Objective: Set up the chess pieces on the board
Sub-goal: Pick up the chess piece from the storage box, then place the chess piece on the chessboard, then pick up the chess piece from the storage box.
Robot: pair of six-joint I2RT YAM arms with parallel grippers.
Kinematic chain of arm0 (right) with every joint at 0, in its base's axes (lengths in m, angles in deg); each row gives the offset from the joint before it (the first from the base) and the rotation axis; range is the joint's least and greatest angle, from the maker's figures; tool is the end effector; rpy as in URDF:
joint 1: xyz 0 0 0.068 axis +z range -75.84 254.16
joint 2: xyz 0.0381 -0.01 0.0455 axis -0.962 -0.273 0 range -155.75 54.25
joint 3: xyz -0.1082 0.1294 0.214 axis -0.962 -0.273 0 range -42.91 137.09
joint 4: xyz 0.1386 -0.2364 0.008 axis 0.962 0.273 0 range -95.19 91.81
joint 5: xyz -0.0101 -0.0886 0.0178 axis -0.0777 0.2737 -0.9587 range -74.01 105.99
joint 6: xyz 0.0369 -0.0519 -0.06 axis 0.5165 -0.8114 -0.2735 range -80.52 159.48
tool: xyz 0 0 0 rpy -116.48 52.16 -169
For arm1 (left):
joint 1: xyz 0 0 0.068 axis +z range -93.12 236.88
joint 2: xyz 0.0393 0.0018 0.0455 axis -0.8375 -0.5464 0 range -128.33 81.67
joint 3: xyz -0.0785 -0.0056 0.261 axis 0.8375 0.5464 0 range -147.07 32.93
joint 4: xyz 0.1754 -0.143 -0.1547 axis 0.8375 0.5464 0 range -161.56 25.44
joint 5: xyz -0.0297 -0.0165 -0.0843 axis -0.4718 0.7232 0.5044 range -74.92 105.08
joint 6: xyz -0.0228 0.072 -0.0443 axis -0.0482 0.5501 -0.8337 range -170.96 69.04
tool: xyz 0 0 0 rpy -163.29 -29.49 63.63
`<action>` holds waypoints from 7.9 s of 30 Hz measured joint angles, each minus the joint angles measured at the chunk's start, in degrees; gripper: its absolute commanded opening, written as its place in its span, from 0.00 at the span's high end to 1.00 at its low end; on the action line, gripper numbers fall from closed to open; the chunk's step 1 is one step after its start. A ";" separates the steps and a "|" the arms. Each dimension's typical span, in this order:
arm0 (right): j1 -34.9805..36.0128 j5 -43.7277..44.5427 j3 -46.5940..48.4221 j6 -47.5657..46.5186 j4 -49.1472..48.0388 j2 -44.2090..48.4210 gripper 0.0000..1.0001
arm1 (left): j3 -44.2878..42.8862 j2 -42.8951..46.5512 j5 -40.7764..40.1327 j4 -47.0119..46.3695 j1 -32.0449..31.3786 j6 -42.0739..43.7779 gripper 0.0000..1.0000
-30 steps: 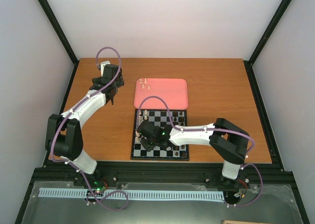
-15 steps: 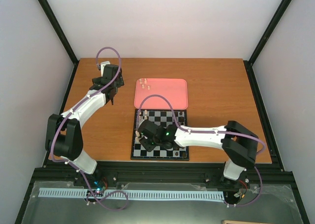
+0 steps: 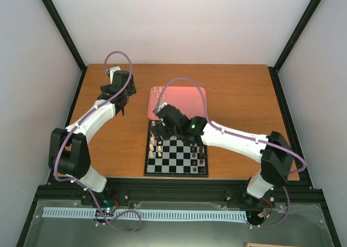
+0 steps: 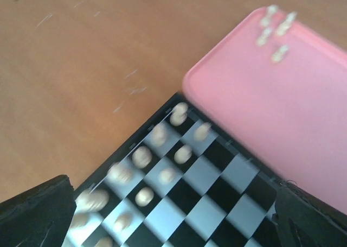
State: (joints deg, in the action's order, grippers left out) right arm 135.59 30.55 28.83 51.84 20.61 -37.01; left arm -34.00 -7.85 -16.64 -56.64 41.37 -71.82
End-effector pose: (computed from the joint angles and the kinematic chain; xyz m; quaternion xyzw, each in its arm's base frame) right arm 0.2057 0.3371 0.2413 -0.3372 0.8546 0.1326 0.3719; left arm 0.3872 -0.0651 0.2482 -0.1610 0.8562 0.1001 0.4807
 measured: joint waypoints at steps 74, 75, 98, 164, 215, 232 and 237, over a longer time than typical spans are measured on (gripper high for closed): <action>-28.17 -19.89 70.29 -7.85 0.24 -65.48 0.97 | 0.11 0.44 0.22 -0.15 -1.03 -0.02 0.00; -28.24 -20.11 70.29 -7.89 0.17 -65.48 0.97 | 0.11 0.31 0.22 -0.15 -1.03 0.00 0.00; -27.63 -22.16 45.59 -11.52 -5.97 -40.87 0.97 | 0.09 -0.33 -0.02 -0.13 -1.07 0.07 0.00; 14.47 -1.31 -18.73 3.87 -26.93 -8.87 0.97 | 0.04 -0.42 0.13 -0.09 -1.11 0.11 0.00; 9.97 9.46 -7.37 -0.44 -13.51 2.29 0.50 | 0.04 -0.11 0.04 -0.07 -1.11 0.11 0.00; -18.23 -4.46 25.09 -6.47 -8.09 -31.63 0.63 | 0.13 2.36 0.57 -0.13 -1.11 0.09 0.00; -21.53 -7.13 33.40 -7.78 -6.12 -38.82 0.63 | 0.13 1.92 0.44 -0.15 -1.11 0.09 0.00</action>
State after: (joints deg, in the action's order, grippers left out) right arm 114.06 23.43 62.23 44.06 14.49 -75.83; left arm -33.87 -5.92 -16.21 -56.80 40.26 -71.74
